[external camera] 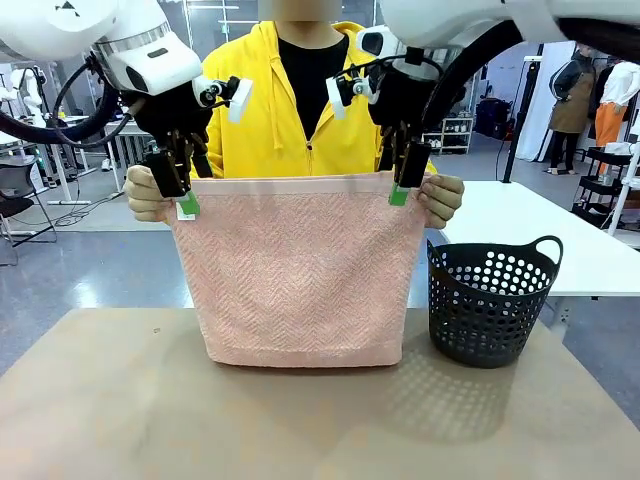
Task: Fold the towel.
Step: Release the end of the 100 cm Hotel Towel you were holding and grab the top end of the folded side.
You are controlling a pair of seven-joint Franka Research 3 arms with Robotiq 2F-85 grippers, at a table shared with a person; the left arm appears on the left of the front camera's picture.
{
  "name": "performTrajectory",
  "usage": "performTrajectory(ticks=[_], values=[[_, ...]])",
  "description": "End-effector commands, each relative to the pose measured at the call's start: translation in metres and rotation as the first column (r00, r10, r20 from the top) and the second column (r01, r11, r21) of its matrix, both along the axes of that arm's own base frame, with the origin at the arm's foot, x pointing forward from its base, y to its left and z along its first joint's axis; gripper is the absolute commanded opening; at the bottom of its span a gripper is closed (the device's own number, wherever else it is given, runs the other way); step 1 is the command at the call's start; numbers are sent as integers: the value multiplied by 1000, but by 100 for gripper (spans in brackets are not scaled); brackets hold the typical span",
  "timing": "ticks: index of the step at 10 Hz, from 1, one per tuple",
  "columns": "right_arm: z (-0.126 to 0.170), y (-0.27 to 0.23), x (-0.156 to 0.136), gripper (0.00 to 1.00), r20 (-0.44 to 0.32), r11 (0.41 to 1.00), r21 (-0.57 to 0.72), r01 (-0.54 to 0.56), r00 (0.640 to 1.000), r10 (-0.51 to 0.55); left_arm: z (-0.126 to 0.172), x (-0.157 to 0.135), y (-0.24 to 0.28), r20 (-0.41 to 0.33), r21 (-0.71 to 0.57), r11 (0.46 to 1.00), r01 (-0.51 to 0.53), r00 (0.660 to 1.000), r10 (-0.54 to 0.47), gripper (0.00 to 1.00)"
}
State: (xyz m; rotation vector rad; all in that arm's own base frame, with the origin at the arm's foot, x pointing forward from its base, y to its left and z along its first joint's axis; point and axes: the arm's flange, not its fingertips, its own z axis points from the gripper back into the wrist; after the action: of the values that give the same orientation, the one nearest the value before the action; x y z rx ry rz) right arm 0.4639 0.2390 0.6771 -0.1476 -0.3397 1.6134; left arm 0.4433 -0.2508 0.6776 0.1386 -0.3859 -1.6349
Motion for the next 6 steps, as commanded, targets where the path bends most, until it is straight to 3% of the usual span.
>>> performTrajectory(ticks=[1, 4, 5, 6], values=[[-10, 7, 5, 100, -27, 999, -29, 27, 999, -28, -5, 5, 3, -46, -11, 1000, 21, 999, -22, 100], [-29, 9, 9, 100, -61, 999, -27, 25, 998, -27, -21, 11, 3, -76, -9, 1000, 22, 997, -23, 100], [-32, 10, 7, 84, -62, 999, -34, 12, 998, -14, -24, 11, 5, -79, 6, 1000, 4, 997, -3, 65], [-33, 10, 7, 40, -66, 999, -36, 12, 998, -14, -26, 10, 6, -86, 8, 1000, 10, 996, -10, 41]])
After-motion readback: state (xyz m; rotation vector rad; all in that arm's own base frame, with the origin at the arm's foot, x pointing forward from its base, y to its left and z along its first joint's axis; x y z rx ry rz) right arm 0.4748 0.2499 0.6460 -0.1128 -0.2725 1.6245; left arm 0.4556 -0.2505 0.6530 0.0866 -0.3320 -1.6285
